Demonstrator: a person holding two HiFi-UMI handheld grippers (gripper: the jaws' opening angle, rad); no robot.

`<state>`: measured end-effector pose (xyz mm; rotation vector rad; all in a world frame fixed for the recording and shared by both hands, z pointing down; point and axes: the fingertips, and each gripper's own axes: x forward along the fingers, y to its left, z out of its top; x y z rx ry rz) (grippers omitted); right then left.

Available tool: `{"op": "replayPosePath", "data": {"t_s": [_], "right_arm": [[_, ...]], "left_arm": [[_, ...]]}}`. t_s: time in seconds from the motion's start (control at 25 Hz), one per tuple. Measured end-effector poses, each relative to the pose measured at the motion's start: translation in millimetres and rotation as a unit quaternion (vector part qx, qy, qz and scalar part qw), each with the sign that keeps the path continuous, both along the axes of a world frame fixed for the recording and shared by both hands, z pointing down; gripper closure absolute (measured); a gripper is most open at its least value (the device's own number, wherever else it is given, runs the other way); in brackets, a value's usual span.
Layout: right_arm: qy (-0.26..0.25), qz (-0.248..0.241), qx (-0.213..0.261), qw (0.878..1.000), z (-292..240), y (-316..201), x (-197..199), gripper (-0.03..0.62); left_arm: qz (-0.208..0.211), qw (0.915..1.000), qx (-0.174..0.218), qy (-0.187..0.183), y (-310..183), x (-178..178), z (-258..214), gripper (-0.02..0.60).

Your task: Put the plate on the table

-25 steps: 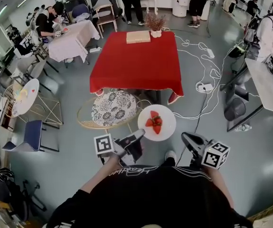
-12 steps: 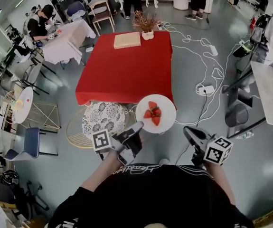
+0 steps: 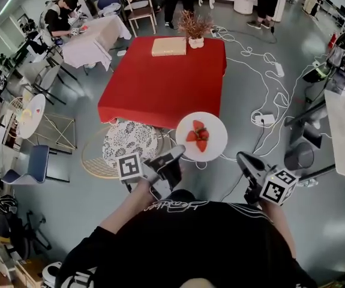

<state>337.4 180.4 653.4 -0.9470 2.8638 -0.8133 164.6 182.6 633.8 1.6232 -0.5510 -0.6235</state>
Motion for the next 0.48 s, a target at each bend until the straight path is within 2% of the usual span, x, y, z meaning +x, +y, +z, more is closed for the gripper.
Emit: {"op": "replayPosePath", "data": {"t_s": [0.24, 0.48], "right_arm": [[0.005, 0.000, 0.010, 1.000, -6.0, -13.1, -6.9, 0.588], [0.002, -0.001, 0.002, 1.000, -9.2, -42.5, -16.2, 0.586]], "left_arm": [[-0.005, 1.0000, 0.001, 0.006, -6.4, -3.3, -5.6, 0.561], [-0.012, 0.9998, 0.001, 0.013, -34.7, -13.7, -9.3, 0.561]]}}
